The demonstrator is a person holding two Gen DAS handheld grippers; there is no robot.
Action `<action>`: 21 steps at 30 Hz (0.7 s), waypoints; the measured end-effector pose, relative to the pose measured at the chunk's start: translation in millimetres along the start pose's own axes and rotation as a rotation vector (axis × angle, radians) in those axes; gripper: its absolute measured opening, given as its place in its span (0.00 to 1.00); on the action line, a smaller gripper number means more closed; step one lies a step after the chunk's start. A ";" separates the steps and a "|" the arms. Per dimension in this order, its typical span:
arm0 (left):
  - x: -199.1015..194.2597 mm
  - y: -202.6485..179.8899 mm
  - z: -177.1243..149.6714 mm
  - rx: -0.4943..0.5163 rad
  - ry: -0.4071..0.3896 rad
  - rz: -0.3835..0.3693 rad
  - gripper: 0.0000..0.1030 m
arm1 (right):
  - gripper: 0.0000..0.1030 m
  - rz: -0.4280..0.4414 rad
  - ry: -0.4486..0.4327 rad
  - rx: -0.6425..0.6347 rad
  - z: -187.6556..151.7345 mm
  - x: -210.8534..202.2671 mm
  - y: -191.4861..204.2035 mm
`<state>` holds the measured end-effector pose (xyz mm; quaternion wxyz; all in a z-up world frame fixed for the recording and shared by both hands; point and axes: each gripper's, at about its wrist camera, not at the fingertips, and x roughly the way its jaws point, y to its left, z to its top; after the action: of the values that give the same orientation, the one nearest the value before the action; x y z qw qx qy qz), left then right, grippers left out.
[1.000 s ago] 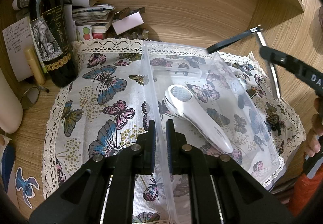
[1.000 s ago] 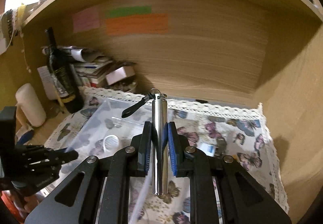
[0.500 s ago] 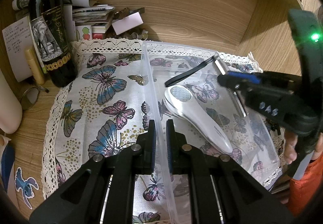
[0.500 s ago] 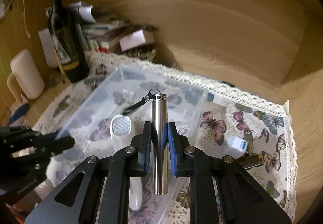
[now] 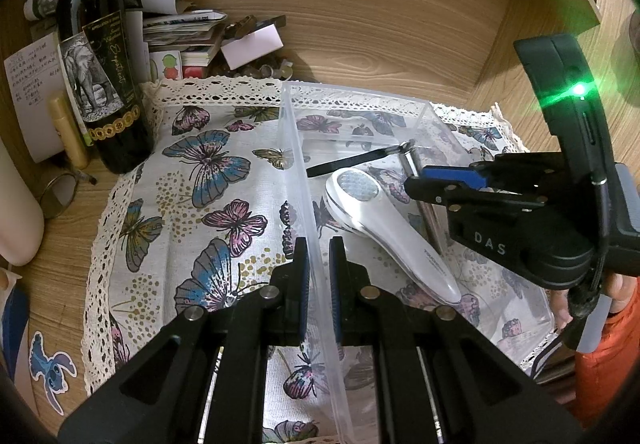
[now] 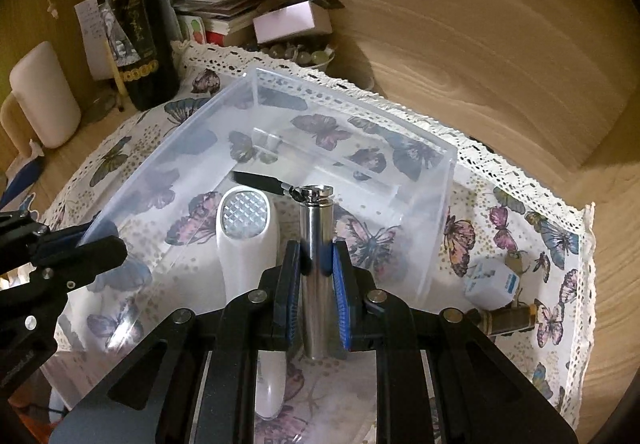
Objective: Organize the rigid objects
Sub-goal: 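Place the silver cylinder into the box beside the massager, release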
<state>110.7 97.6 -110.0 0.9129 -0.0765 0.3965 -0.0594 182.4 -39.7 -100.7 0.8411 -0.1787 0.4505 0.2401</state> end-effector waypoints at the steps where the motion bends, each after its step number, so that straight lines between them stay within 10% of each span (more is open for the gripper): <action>1: 0.1 -0.1 0.2 0.000 0.000 0.000 0.09 | 0.14 -0.001 -0.002 0.002 0.3 -0.5 0.1; 10: 0.1 -0.2 0.1 0.000 0.000 0.000 0.09 | 0.18 -0.003 -0.069 0.010 0.2 -22.0 0.1; 21: -0.3 -0.2 -0.3 0.001 0.000 0.000 0.09 | 0.49 -0.077 -0.207 0.099 -6.8 -71.2 -25.9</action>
<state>110.3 97.4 -110.0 0.9128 -0.0761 0.3967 -0.0596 158.4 -81.7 -42.0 0.8995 -0.1285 0.3653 0.2024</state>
